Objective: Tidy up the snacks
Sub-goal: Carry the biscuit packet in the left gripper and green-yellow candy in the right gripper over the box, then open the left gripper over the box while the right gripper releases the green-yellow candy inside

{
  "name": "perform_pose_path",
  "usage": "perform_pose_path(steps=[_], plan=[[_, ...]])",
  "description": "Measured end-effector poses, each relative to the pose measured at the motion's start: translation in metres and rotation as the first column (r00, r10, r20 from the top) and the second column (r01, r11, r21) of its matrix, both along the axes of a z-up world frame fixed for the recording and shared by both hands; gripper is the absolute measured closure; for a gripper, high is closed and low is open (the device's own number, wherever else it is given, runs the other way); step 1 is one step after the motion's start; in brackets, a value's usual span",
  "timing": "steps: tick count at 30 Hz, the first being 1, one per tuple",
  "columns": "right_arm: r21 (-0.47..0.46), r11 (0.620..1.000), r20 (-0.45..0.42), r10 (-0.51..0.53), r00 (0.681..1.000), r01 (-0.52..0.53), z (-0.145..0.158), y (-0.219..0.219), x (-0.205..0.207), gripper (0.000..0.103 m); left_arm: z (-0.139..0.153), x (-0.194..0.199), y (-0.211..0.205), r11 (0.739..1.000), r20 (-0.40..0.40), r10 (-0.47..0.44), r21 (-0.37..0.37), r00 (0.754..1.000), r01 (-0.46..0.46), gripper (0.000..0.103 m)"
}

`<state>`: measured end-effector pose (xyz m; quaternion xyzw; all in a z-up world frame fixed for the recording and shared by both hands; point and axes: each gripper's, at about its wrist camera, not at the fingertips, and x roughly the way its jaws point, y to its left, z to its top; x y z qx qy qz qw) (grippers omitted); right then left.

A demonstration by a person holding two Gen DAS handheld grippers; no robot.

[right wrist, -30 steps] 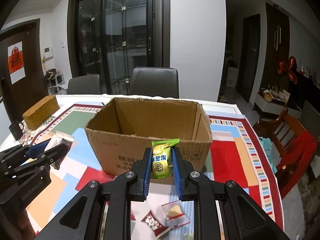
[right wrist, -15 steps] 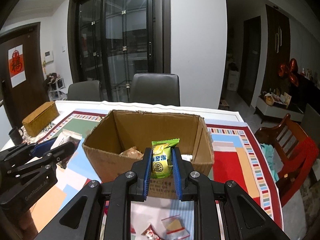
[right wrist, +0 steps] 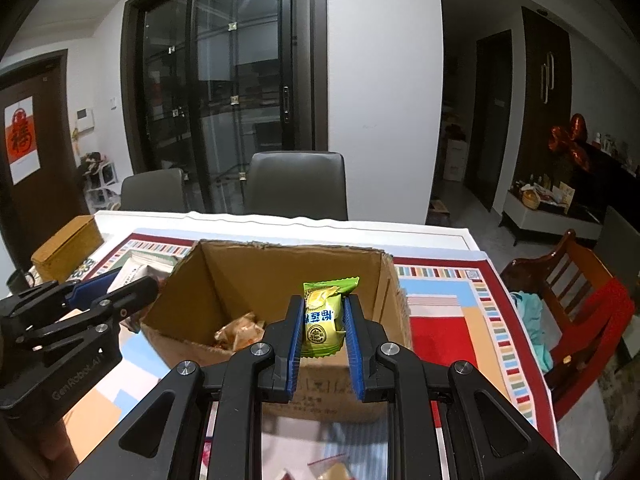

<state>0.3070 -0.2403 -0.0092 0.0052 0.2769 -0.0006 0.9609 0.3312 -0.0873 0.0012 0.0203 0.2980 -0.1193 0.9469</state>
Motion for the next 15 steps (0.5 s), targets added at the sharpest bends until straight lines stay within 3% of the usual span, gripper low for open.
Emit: perform_pose_path(steps=[15], plan=[[-0.007, 1.0, -0.033, -0.015, 0.999, 0.015, -0.007, -0.006, 0.03, 0.082, -0.012, 0.042, -0.015, 0.999, -0.036, -0.039, 0.0, 0.999, 0.039, 0.074]])
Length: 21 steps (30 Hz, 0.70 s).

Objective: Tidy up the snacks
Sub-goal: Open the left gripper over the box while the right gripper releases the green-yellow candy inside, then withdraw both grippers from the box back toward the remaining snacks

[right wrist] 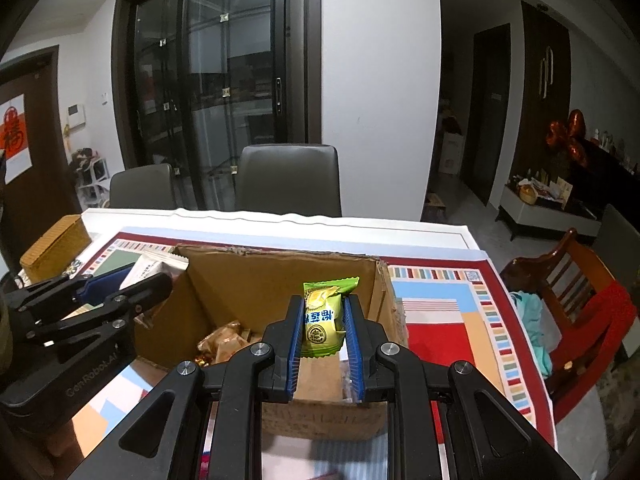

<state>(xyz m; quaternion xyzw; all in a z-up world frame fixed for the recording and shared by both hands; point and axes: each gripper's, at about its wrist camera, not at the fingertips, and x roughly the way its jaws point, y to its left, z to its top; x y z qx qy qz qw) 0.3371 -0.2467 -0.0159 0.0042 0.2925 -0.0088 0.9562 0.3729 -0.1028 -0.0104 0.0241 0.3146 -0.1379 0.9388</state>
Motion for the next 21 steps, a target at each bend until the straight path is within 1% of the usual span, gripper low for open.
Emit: perform_pose_path(steps=[4, 9, 11, 12, 13, 16, 18, 20, 21], plan=[[0.0, 1.0, -0.014, 0.0, 1.0, 0.0, -0.004, 0.0, 0.007, 0.082, -0.004, 0.005, -0.001, 1.0, -0.012, -0.013, -0.002, 1.0, 0.013, 0.074], [-0.018, 1.0, -0.014, -0.001, 1.0, 0.001, -0.006, 0.003, 0.009, 0.081, -0.003, 0.004, -0.001, 1.0, -0.001, -0.009, 0.004, 1.0, 0.009, 0.071], [-0.029, 1.0, -0.01, -0.003, 1.0, 0.002, -0.005, 0.004, 0.008, 0.072, -0.004, 0.004, -0.001, 1.0, -0.01, -0.01, 0.0, 1.0, 0.01, 0.066], [-0.03, 1.0, -0.007, -0.004, 1.0, 0.004, -0.004, 0.004, 0.008, 0.062, -0.003, 0.003, -0.001, 1.0, -0.009, -0.007, 0.003, 1.0, 0.007, 0.058], [-0.031, 0.999, -0.004, -0.008, 1.0, 0.008, -0.003, 0.004, 0.008, 0.054, -0.002, 0.002, 0.0, 1.0, -0.006, -0.002, 0.005, 1.0, 0.002, 0.049], [-0.031, 0.999, 0.007, -0.021, 1.0, 0.021, 0.0, 0.002, 0.005, 0.045, 0.001, -0.002, 0.001, 1.0, 0.004, 0.005, 0.007, 1.0, -0.005, 0.04], [-0.027, 0.999, 0.009, -0.03, 1.0, 0.03, 0.001, 0.0, 0.003, 0.042, 0.004, -0.005, 0.002, 1.0, 0.011, 0.008, 0.006, 1.0, -0.008, 0.034], [-0.023, 0.999, 0.012, -0.037, 0.999, 0.037, 0.002, -0.002, 0.001, 0.041, 0.005, -0.008, 0.002, 1.0, 0.02, 0.012, 0.009, 1.0, -0.012, 0.032], [-0.023, 0.999, 0.014, -0.04, 0.999, 0.041, 0.003, -0.003, 0.001, 0.041, 0.006, -0.01, 0.002, 1.0, 0.024, 0.014, 0.013, 1.0, -0.015, 0.03]])
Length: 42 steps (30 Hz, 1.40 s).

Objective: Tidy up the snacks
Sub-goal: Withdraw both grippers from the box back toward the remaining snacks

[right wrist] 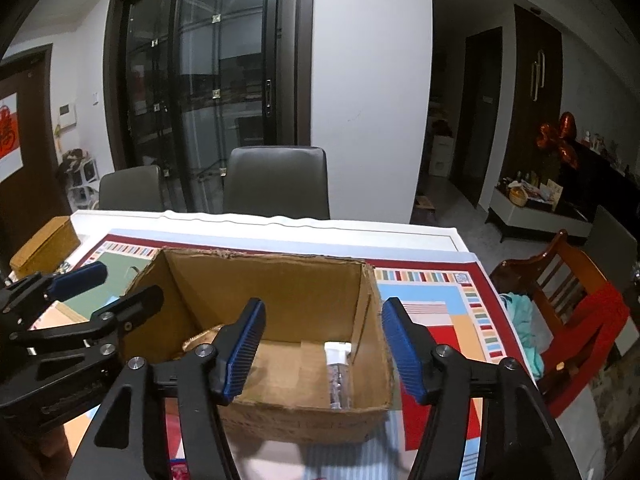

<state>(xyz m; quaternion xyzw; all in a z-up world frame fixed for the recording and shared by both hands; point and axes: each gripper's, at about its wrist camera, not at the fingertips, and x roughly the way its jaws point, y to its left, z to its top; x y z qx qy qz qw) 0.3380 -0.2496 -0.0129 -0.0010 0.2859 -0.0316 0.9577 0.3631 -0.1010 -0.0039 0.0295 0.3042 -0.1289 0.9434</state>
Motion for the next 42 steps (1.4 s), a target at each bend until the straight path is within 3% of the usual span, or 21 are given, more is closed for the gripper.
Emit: perform_pose_path(steps=[4, 28, 42], plan=[[0.002, 1.0, 0.012, -0.012, 1.0, 0.012, 0.005, -0.004, -0.005, 0.04, 0.002, -0.007, 0.002, 1.0, 0.008, 0.011, 0.002, 1.0, -0.011, 0.025], [0.002, 1.0, 0.071, -0.021, 0.997, 0.02, 0.021, -0.007, -0.056, 0.04, 0.015, -0.056, 0.005, 0.999, 0.028, 0.036, 0.009, 0.999, -0.036, 0.025], [-0.001, 1.0, 0.07, -0.013, 0.997, 0.013, 0.014, -0.004, -0.088, 0.04, 0.009, -0.086, 0.008, 0.999, 0.03, 0.036, 0.021, 0.999, -0.037, 0.025]])
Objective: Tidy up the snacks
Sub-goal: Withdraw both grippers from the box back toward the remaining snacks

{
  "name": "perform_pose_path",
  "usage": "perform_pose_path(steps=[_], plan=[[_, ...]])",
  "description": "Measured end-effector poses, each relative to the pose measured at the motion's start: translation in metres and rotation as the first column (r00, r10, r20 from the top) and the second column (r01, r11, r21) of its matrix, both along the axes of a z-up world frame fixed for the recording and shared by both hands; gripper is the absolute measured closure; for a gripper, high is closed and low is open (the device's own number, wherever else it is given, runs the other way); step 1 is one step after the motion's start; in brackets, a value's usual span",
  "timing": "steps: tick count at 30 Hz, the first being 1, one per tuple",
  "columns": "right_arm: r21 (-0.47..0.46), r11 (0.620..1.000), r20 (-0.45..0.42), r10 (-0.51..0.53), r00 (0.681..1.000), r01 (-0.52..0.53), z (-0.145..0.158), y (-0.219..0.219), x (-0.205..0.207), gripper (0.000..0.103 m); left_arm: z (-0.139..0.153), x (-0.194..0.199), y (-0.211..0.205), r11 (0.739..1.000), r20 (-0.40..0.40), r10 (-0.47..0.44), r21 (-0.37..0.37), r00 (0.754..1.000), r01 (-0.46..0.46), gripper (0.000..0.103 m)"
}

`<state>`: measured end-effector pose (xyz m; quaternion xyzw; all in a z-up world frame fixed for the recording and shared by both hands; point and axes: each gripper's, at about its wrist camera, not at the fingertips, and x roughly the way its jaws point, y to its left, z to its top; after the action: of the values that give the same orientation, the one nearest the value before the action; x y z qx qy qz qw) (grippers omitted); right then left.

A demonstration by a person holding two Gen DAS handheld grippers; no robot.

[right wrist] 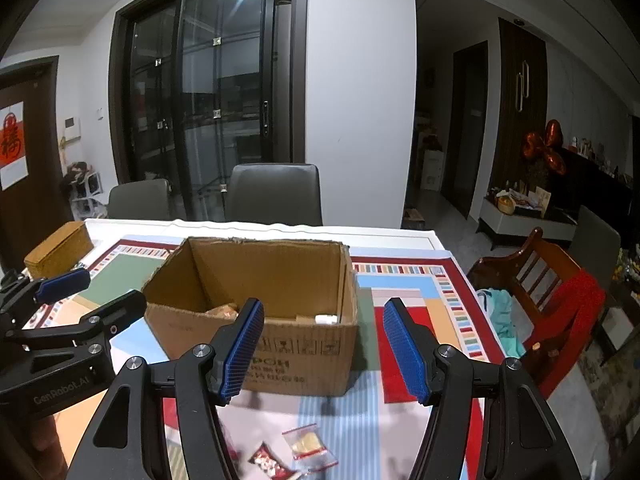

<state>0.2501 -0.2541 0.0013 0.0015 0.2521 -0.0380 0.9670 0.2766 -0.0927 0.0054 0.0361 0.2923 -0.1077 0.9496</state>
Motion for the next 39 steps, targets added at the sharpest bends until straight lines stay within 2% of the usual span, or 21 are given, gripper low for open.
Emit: perform_pose_path(steps=[16, 28, 39], plan=[[-0.004, 1.0, -0.032, -0.025, 0.999, 0.025, -0.019, -0.008, -0.029, 0.04, -0.016, -0.028, -0.008, 1.0, -0.026, -0.026, 0.015, 0.999, 0.027, 0.025], [0.005, 0.998, -0.065, -0.065, 0.996, 0.065, -0.034, -0.027, -0.051, 0.04, -0.034, -0.046, -0.032, 0.994, -0.044, -0.108, 0.015, 0.993, 0.109, 0.025], [0.015, 0.996, -0.113, -0.081, 0.99, 0.083, -0.058, -0.034, -0.062, 0.04, -0.057, -0.057, -0.047, 0.98, -0.083, -0.197, 0.021, 0.977, 0.2, 0.025]])
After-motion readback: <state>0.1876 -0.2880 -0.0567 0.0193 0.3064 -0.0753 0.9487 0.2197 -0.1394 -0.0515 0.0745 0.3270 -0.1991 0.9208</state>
